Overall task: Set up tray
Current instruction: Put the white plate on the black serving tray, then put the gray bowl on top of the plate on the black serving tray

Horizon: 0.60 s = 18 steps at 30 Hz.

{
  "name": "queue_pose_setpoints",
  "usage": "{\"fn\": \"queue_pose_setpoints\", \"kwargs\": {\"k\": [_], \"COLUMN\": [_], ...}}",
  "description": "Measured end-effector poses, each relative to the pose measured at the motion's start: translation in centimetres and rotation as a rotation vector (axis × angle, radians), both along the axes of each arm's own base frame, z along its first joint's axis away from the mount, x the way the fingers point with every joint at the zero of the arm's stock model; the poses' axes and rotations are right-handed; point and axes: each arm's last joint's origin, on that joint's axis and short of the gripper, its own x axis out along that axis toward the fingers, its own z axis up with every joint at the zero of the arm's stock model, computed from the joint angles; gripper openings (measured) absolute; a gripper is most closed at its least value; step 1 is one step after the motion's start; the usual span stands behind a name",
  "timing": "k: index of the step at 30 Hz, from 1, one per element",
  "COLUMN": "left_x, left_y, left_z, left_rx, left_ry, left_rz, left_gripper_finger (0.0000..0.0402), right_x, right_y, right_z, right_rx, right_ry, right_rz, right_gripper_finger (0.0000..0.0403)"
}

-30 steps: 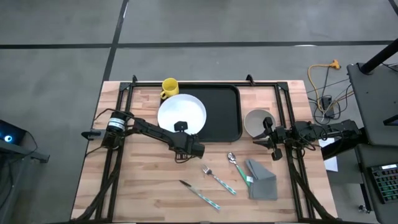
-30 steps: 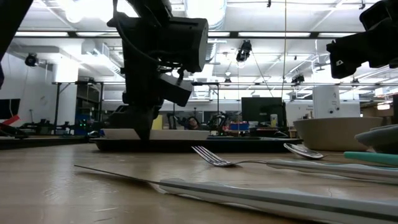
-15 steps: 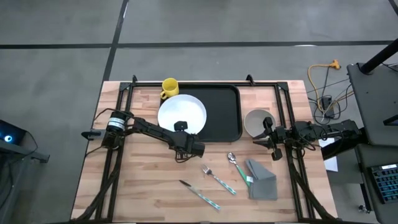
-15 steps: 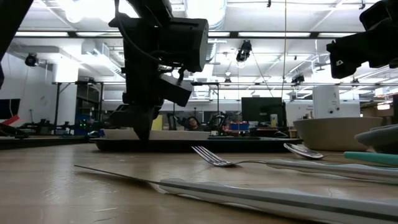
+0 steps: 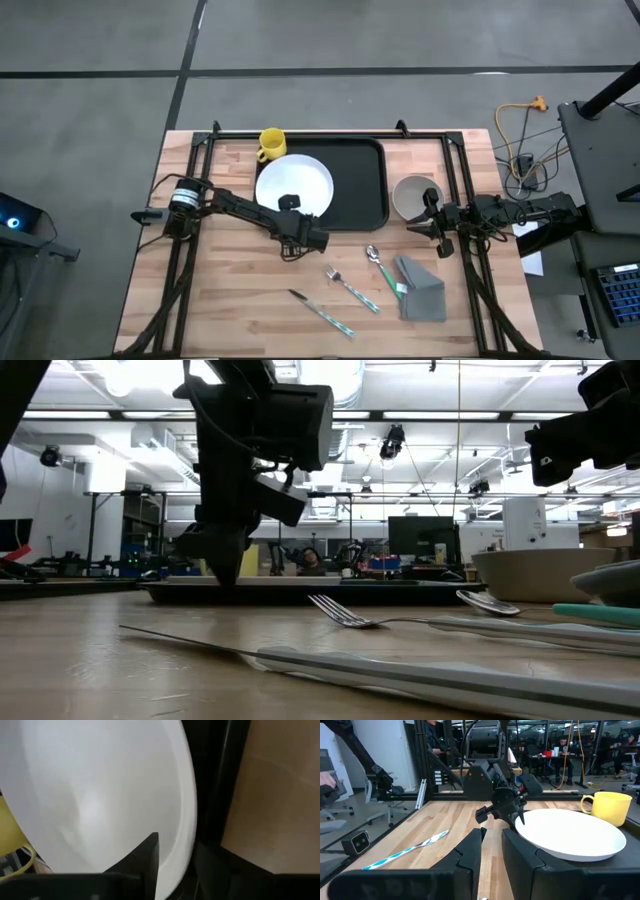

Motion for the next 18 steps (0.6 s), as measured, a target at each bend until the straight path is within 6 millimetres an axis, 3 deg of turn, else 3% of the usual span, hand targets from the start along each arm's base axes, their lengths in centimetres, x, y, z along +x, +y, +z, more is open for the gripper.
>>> {"fn": "queue_pose_setpoints", "kwargs": {"k": [6, 18], "left_x": [-0.6, -3.0], "left_y": [0.0, 0.4], "left_z": [2.1, 10.0], "left_rx": [-0.02, -0.064], "left_ry": [-0.052, -0.367], "left_rz": [0.014, 0.037], "left_gripper_finger": [0.0102, 0.0102], "right_x": [0.0, 0.0], "right_y": [0.0, 0.0], "right_z": [0.0, 0.0], "right_rx": [0.001, 0.0], "right_ry": [0.0, 0.0], "right_rz": [0.0, 0.0], "right_gripper_finger": [0.0068, 0.0068]}}
